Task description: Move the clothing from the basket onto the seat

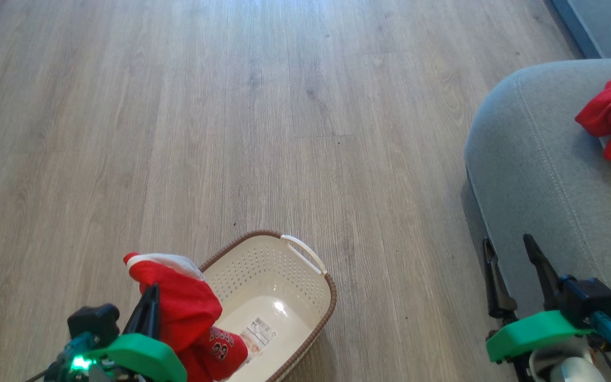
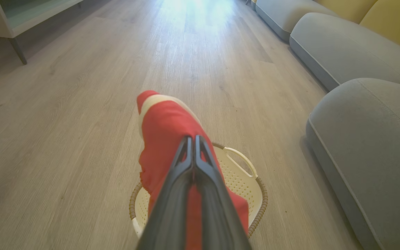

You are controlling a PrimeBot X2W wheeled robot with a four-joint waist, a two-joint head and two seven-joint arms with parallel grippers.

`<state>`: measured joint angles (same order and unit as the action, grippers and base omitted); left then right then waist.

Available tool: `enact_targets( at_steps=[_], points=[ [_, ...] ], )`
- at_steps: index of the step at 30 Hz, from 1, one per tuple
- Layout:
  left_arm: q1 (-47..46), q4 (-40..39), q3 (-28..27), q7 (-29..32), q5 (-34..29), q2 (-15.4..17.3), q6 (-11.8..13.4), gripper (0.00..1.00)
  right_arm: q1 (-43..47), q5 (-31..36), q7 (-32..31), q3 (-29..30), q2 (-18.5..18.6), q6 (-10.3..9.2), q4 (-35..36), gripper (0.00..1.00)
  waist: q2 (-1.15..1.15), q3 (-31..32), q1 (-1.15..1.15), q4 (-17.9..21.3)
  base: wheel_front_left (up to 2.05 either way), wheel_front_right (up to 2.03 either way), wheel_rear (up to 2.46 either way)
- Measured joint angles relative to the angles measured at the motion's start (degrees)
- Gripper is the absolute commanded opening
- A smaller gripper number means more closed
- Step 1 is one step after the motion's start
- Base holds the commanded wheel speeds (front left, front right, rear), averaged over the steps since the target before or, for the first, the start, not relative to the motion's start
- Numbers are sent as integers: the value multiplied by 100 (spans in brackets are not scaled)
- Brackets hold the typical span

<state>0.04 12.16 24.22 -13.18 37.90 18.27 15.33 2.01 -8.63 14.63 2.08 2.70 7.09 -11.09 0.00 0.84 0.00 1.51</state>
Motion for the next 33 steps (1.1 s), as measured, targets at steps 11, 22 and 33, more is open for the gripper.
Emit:
enact_targets(
  at_steps=[11,22,33],
  points=[
    [-37,-69,58,0,-2,38,-5,0,-20,9,0,-137,9,0,-8,100,0,-11,0,-28,0,0,0],
    [-794,-409,713,260,-247,-153,-310,0,-509,-210,-1,-2295,27,0,-328,100,0,15,0,-182,0,0,0],
    [-1438,-382,1354,387,-412,-828,-514,0,-1170,-680,-1,-3407,45,0,-571,100,0,22,0,-288,0,0,0]
  ],
)
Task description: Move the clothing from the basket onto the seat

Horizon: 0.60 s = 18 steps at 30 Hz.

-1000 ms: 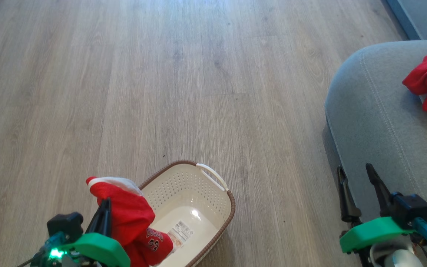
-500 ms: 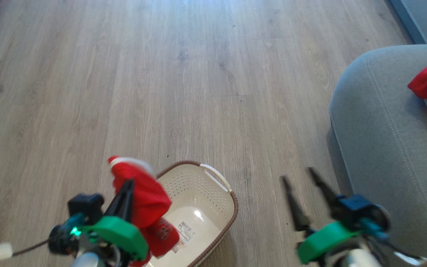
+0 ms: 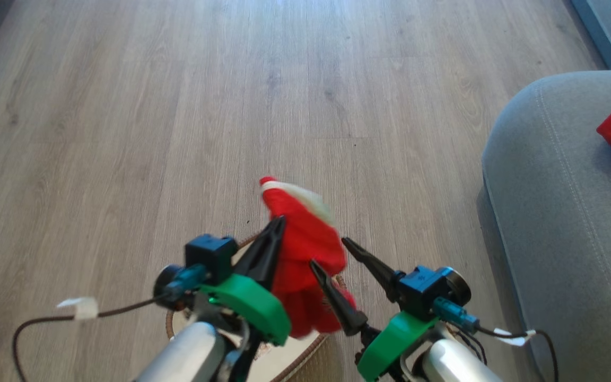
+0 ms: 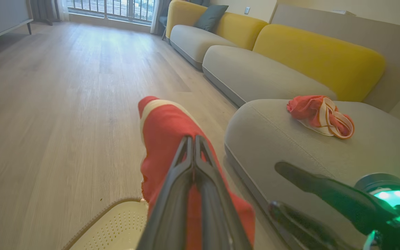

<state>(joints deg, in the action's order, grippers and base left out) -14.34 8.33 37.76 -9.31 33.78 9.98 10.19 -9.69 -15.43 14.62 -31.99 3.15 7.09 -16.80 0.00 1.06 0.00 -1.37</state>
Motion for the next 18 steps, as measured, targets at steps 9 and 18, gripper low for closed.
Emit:
enact_targets(
  at_steps=[9,18],
  points=[
    [-216,-100,534,179,-144,-290,-189,0,-57,-29,0,41,8,0,-153,100,0,29,0,12,0,0,0],
    [-215,-160,670,243,-143,-355,-193,0,-57,-127,0,174,11,0,-234,0,0,62,0,82,0,0,0]
  ],
)
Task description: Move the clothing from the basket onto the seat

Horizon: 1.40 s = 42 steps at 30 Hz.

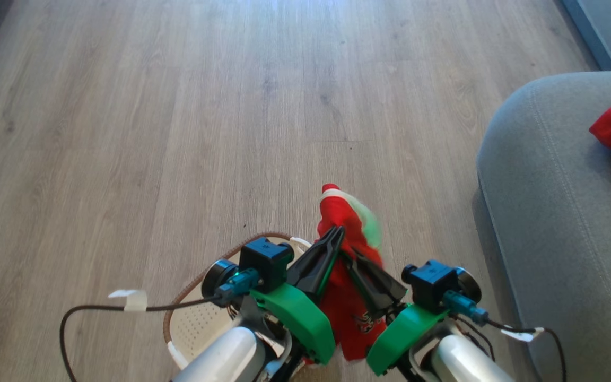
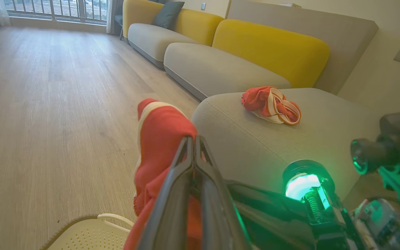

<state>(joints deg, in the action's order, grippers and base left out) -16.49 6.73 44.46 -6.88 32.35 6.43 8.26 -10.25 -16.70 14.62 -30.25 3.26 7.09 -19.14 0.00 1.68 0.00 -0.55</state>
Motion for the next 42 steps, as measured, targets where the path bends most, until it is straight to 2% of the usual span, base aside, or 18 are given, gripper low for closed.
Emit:
enact_targets(
  at_steps=[2,3,4,5,6,14,24,29,35,42],
  points=[
    [7,31,-20,-26,2,10,7,36,0,0,0,78,0,0,0,0,0,5,0,33,0,0,0],
    [15,53,-33,-36,2,18,18,49,1,2,0,120,0,0,3,0,0,5,0,61,0,0,0],
    [20,90,-41,-73,3,27,31,82,1,7,0,185,0,0,14,0,0,3,0,94,0,0,0],
    [31,122,-57,-85,5,36,53,97,1,13,0,263,10,0,36,0,0,-2,0,135,0,0,0],
    [42,166,-82,-96,48,41,57,100,1,14,0,349,23,0,60,0,0,-9,0,180,0,0,0],
    [210,599,-172,-445,149,36,-54,100,2,164,0,1073,313,0,311,0,0,-107,0,774,0,0,0],
    [182,1136,22,-678,107,-133,-401,100,19,270,0,1757,681,0,570,0,0,-266,0,1840,0,0,0],
    [92,1223,51,-732,34,-232,-461,100,52,346,0,2108,814,0,700,0,0,-367,0,2341,0,0,0],
    [70,1261,77,-733,-27,-258,-512,100,159,366,0,2270,825,0,777,0,0,-496,1,2477,0,0,0],
    [-43,1267,144,-734,-123,-268,-555,100,151,396,0,2404,789,0,844,0,0,-708,0,2362,0,0,0]
  ],
)
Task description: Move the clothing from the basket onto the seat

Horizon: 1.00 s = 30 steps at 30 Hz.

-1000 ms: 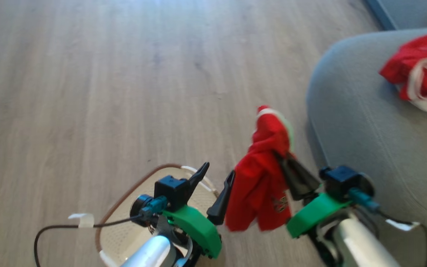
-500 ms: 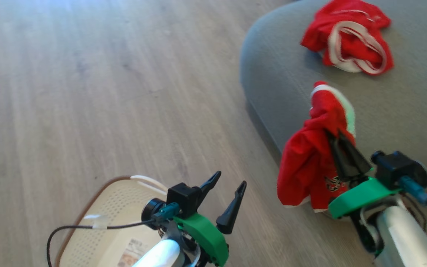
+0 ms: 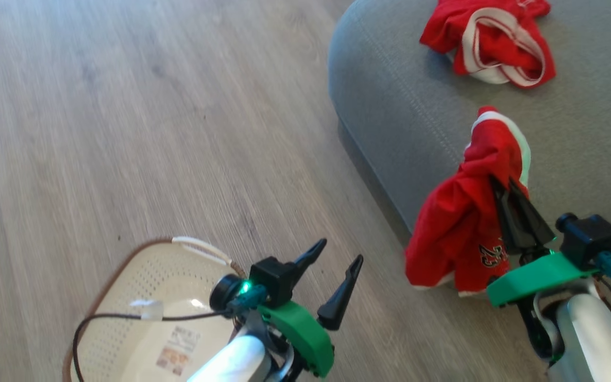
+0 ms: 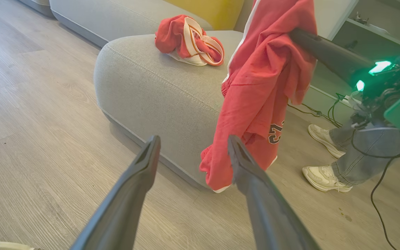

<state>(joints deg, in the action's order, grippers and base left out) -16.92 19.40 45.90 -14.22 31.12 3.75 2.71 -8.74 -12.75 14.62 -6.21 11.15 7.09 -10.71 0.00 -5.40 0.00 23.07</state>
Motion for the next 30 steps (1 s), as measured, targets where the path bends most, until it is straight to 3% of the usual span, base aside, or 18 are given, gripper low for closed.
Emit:
enact_targets(
  at_steps=[6,16,21,24,30],
  points=[
    [-613,-52,-51,-3,-265,53,0,100,-527,0,0,233,-135,0,153,0,0,-605,0,-125,0,0,0],
    [-2100,-403,-355,164,-699,458,-15,100,-3080,-408,1,761,-76,0,229,0,0,-2267,3,-378,0,0,0],
    [-2266,-515,-534,222,-704,680,9,100,-4726,-668,-88,1235,570,1,-538,0,-1,-3040,3,-506,0,0,0],
    [-2274,-555,-554,224,-702,759,48,100,-5677,-850,-456,1849,1092,1,-1157,0,-1,-3409,2,-613,0,0,0],
    [-2156,-764,-658,209,-656,864,131,100,-6895,-410,-820,2972,2230,1,-2223,0,0,-3851,0,-900,0,0,0]
  ],
)
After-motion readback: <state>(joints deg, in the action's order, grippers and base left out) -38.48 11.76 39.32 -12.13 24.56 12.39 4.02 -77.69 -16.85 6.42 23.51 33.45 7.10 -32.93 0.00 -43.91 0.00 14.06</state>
